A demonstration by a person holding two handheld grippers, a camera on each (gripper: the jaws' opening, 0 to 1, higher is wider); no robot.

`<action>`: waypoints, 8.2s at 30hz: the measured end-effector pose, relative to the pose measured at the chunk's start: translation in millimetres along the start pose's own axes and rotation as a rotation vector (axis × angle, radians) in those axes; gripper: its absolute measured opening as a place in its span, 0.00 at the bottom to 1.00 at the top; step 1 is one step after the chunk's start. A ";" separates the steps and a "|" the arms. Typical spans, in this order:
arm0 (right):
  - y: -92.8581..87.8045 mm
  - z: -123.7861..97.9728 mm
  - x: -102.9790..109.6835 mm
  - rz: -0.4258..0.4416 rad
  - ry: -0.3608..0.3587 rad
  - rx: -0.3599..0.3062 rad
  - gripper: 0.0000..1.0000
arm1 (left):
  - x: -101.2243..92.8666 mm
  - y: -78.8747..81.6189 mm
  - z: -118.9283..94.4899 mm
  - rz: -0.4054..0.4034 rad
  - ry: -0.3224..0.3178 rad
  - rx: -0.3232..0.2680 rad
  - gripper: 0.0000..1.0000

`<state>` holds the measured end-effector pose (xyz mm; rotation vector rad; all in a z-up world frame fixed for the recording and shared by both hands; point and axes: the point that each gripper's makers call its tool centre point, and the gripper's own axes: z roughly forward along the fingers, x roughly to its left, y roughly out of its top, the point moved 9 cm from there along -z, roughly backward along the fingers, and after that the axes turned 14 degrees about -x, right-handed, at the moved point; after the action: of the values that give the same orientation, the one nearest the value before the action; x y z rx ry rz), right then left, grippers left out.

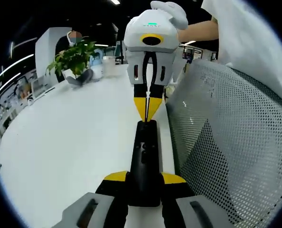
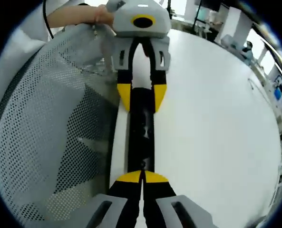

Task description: Press the specified remote control buttons in sequence, fully releasing each button before pressing the next.

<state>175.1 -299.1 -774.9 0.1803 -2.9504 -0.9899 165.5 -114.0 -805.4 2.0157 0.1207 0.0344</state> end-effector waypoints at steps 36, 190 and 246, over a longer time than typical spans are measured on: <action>1.4 1.8 0.3 -0.011 0.005 -0.145 0.00 | -1.4 2.6 -1.3 0.015 -0.006 0.021 0.24; 2.6 13.5 8.0 0.187 -0.103 -0.300 0.07 | -0.5 3.3 -0.8 0.017 -0.027 0.031 0.25; 17.7 18.6 10.1 0.016 -0.056 -0.238 0.06 | -4.8 4.7 -1.9 0.015 -0.025 0.027 0.25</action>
<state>162.2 -275.1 -779.2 0.1247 -2.8439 -1.3521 160.9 -114.8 -800.1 2.0430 0.0902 0.0172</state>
